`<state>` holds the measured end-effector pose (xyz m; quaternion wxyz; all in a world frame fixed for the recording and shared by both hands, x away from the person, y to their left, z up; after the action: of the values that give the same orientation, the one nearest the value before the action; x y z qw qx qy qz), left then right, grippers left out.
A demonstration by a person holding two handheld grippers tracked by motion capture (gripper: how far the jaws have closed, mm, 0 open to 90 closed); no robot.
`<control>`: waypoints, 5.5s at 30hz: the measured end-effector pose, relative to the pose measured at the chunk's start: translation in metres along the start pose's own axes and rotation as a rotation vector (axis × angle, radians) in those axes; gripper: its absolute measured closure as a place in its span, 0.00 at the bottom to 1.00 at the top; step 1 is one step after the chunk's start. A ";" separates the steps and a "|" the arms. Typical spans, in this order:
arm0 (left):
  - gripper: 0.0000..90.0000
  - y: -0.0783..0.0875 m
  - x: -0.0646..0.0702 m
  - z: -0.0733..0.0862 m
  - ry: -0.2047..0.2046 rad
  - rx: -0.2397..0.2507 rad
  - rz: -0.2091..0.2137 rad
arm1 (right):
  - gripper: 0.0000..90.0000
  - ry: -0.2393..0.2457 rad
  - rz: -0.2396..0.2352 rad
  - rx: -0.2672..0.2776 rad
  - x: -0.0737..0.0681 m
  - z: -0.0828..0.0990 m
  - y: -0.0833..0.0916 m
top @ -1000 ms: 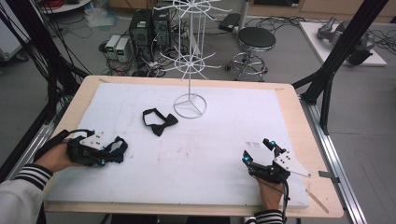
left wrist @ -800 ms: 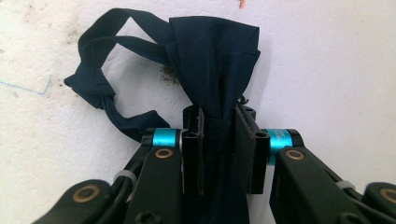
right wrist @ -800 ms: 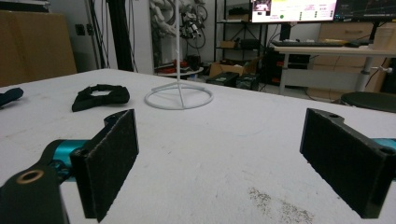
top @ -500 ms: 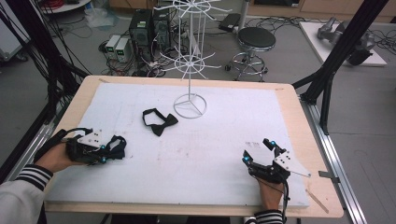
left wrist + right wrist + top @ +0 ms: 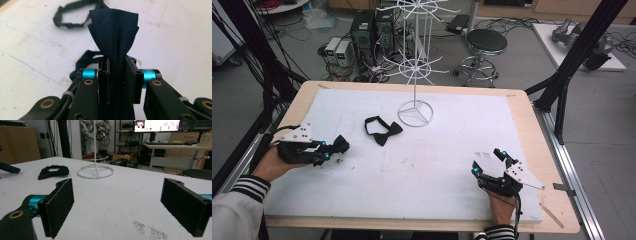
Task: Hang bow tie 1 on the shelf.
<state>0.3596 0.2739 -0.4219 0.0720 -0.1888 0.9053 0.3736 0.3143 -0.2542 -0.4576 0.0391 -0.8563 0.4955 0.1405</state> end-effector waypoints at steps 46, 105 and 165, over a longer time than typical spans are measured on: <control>0.83 -0.001 -0.066 -0.073 0.313 0.297 -0.288 | 0.12 0.007 0.000 0.003 0.001 0.000 0.000; 0.83 -0.043 -0.123 -0.200 0.262 0.294 -0.501 | 0.12 -0.002 -0.015 0.011 0.001 -0.001 0.001; 0.60 -0.077 -0.110 -0.228 0.166 0.254 -0.483 | 0.12 -0.010 -0.015 0.014 0.001 -0.001 0.002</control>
<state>0.4929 0.0955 -0.2802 0.1074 -0.4185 0.8765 0.2124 0.3133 -0.2556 -0.4569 0.0487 -0.8590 0.4898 0.1409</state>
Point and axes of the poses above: each handheld gripper's, and its own axes: y roughly backward along the jaws, z roughly out of its underside, x roughly to its right, the point moved 6 cm from there along -y, roughly forward along the jaws, and after that the axes turned 15 degrees about -y, right-handed, at the moved point
